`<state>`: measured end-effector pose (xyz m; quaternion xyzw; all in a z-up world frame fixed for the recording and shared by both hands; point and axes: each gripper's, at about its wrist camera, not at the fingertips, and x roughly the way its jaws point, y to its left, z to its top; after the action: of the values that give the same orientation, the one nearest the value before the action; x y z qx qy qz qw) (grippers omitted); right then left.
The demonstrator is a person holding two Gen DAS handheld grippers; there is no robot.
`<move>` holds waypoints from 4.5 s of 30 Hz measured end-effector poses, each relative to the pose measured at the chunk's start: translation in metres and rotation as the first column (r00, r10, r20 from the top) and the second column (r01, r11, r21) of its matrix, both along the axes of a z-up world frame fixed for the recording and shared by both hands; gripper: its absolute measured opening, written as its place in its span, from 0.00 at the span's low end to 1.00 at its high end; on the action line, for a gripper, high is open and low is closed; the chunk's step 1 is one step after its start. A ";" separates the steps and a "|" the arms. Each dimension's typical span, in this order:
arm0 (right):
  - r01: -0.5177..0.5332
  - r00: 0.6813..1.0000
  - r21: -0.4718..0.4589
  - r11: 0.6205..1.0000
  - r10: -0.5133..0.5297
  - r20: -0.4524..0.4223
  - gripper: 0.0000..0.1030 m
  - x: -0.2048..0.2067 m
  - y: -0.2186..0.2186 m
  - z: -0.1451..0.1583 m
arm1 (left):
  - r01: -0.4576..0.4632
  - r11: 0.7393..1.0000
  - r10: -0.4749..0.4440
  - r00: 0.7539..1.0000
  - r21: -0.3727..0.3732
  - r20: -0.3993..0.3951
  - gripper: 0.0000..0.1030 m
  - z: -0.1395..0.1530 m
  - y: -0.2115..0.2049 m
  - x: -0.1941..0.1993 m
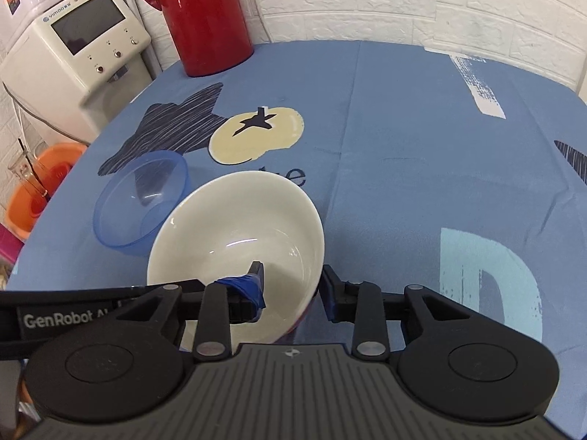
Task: Organize plates and bowls
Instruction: 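Carry the red bowl and lower it into the steel bowl, then open both tools and move them to the clear blue bowl, then close both tools on the clear blue bowl rim, then carry the clear blue bowl and lower it into the red bowl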
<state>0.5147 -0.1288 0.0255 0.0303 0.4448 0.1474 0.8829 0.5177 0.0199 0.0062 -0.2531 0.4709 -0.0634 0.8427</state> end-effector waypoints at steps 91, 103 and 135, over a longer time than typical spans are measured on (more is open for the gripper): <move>0.049 0.997 0.071 0.996 -0.045 -0.063 0.27 -0.009 0.063 0.046 | 0.055 0.995 -0.061 0.996 0.089 0.070 0.60 0.051 0.125 -0.012; -0.012 0.998 -0.083 0.996 0.007 -0.054 0.28 0.058 0.102 0.011 | 0.026 0.991 -0.025 1.000 0.133 -0.010 0.60 -0.006 0.120 0.054; 0.093 0.993 0.036 0.995 -0.090 -0.076 0.23 -0.191 -0.022 0.061 | 0.323 0.943 -0.331 0.937 0.083 0.114 0.02 0.080 -0.012 -0.164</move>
<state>0.3240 -0.1508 0.0863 0.0733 0.4724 0.1143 0.8709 0.3539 0.0081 0.0862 -0.1399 0.4541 -0.2035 0.8560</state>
